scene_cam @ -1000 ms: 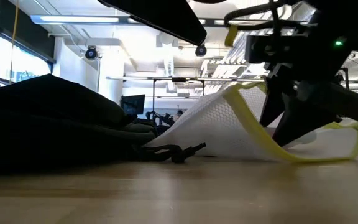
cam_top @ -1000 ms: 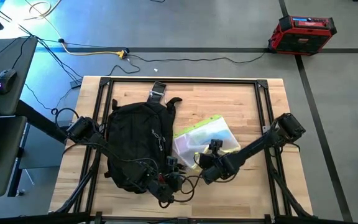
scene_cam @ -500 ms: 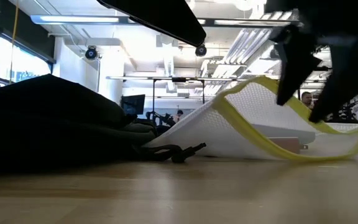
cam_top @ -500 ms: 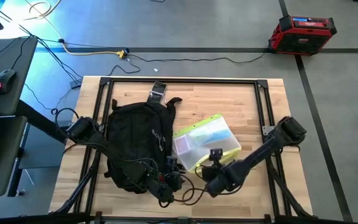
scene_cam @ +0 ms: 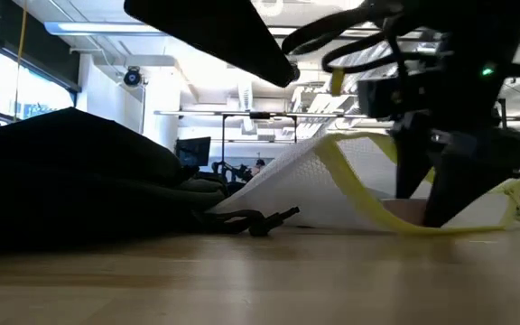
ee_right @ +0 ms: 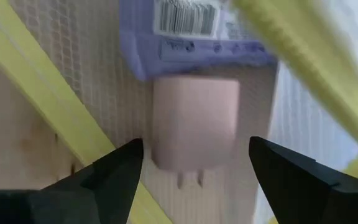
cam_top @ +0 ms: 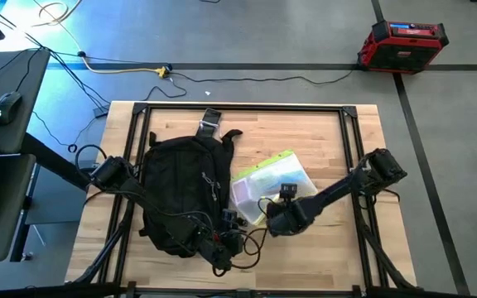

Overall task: Unpack backpack
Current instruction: Remove the pink charger adapter from the green zip bag

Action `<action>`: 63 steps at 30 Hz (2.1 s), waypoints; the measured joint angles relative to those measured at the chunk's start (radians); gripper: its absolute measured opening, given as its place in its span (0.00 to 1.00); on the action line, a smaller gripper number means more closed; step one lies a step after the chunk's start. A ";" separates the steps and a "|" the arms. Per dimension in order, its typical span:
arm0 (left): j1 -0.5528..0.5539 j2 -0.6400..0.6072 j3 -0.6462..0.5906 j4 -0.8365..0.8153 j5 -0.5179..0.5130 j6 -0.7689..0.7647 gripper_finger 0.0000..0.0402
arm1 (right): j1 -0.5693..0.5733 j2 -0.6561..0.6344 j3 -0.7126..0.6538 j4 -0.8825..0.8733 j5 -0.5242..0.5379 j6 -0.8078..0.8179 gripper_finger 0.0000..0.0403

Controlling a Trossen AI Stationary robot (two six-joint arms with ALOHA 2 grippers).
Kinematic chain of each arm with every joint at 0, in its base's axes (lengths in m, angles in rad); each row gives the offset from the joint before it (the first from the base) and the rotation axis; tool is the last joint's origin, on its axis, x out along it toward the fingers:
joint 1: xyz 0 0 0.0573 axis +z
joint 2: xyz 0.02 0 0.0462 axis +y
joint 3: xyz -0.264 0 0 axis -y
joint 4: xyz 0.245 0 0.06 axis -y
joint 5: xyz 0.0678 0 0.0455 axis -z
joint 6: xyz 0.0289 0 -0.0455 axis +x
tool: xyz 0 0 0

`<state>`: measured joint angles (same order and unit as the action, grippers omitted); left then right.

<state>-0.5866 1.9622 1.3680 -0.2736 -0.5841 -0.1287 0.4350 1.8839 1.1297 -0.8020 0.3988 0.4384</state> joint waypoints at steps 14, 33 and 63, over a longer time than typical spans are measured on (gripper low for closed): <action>0.021 0.054 0.000 -0.004 0.050 0.000 0.36 | -0.117 0.000 0.000 0.161 -0.212 -0.088 0.57; 0.021 0.054 0.000 -0.011 0.022 0.000 0.36 | 0.061 -0.125 0.130 0.022 -0.351 -0.028 0.42; 0.066 0.053 0.037 0.079 -0.012 0.101 0.36 | -0.988 -0.056 -0.104 0.597 -0.331 -0.106 0.42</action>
<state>-0.5206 2.0148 1.4052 -0.1948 -0.5964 -0.0282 -0.5526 1.8277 1.0254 -0.2052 0.0681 0.3325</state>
